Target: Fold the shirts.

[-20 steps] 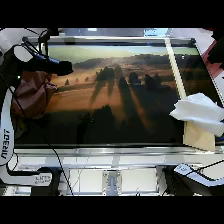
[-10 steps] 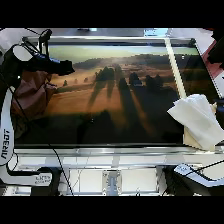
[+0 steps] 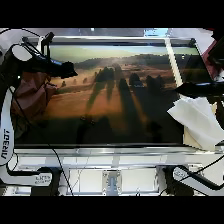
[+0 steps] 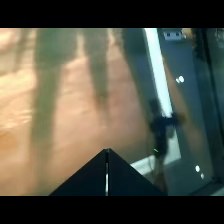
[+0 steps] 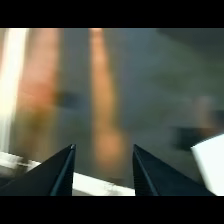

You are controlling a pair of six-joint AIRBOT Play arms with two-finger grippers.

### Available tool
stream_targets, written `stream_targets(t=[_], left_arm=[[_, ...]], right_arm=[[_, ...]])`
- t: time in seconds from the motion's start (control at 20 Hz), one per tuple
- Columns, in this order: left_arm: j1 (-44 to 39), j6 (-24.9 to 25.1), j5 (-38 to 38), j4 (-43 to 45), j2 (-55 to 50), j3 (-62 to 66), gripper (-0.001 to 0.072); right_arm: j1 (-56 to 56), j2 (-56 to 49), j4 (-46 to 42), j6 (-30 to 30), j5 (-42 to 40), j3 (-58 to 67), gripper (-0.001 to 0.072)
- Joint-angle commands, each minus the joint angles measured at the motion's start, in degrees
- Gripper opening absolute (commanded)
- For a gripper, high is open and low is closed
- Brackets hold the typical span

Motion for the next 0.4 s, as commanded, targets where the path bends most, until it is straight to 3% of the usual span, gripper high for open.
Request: stream_targets(t=[0.0, 0.35], left_arm=[[-0.02, -0.2, -2.08, -0.55, 0.02, 0.07, 0.0014], [-0.02, 0.02, -2.19, -0.5, 0.02, 0.04, 0.0014]], right_arm=[[11.89, 0.02, -17.22, -1.03, -9.44, -0.76, 0.0399], [19.26, 0.02, -16.61, -1.14, -9.46, -0.79, 0.04]])
